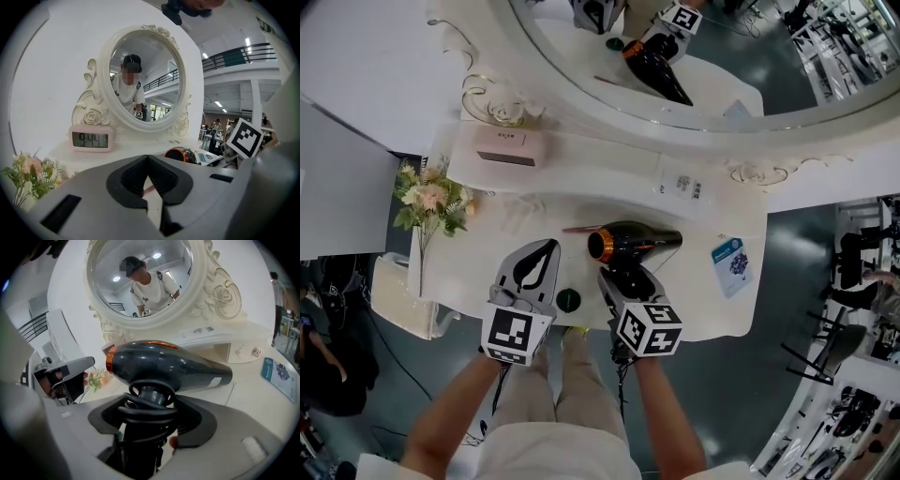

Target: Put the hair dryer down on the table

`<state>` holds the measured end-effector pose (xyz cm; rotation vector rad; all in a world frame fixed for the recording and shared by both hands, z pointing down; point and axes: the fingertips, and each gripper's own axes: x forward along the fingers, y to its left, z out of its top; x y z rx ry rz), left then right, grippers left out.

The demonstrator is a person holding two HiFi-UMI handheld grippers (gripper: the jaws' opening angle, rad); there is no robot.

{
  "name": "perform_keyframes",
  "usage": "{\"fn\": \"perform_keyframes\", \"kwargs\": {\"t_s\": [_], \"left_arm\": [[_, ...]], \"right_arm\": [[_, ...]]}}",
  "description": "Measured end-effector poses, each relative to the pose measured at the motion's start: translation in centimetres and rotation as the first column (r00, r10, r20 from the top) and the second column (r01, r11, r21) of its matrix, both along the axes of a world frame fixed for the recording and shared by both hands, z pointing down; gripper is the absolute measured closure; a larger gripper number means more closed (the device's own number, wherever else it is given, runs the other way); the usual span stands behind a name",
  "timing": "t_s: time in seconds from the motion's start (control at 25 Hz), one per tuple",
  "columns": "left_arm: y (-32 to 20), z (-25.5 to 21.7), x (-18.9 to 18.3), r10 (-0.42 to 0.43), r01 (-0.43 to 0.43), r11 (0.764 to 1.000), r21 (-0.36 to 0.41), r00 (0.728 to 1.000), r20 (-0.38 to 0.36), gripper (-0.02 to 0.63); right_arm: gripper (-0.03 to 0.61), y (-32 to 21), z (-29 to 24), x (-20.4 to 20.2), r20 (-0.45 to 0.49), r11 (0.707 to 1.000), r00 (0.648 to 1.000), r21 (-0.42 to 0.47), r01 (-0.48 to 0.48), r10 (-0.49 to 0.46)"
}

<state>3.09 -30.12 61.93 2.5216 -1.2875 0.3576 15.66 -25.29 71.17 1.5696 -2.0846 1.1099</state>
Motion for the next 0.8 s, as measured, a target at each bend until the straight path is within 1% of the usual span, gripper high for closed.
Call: {"fn": "perform_keyframes", "kwargs": {"t_s": [0.2,0.4,0.8], "left_arm": [[0.3,0.9,0.1,0.002,-0.002,1.000,-0.017,1.000,0.001,0.604],[0.4,1.8,0.1,0.006,-0.006,1.000,-0.030,1.000,0.028,0.604],[0.3,2.8,-0.1,-0.007,0.008,0.999,-0.042,1.000,0.022,0.604]], "right_arm": [[0.261,-0.2,1.2,-0.3,-0.008,1.000,1.000,-0.018,0.007,-0.008],[0.262,-0.3,2.5,-0.4,0.009,0.999,1.000,-0.042,0.005,-0.004],[0.261,-0.8,4.2,-0.2,-0.021,0.998,1.000,-0.061,0.002,-0.004]]}}
